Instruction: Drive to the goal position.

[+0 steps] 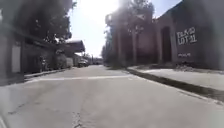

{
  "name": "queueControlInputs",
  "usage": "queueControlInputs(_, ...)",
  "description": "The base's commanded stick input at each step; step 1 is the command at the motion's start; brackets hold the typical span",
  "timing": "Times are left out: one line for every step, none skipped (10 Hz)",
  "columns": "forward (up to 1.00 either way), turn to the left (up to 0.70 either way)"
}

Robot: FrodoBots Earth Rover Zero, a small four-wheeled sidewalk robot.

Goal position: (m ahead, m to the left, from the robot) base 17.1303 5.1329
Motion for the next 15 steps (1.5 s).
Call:
queueControlInputs(1.0, 0.04)
queueControlInputs(1.0, 0.04)
queueControlInputs(1.0, 0.04)
queueControlInputs(1.0, 0.04)
queueControlInputs(1.0, 0.04)
queueControlInputs(1.0, -0.36)
queueControlInputs(1.0, -0.36)
queueControlInputs(1.0, -0.36)
queueControlInputs(1.0, 0.0)
queueControlInputs(1.0, 0.04)
queueControlInputs(1.0, 0.04)
queueControlInputs(1.0, 0.04)
queueControlInputs(1.0, 0.04)
queueControlInputs(1.0, 0.04)
queueControlInputs(1.0, 0.04)
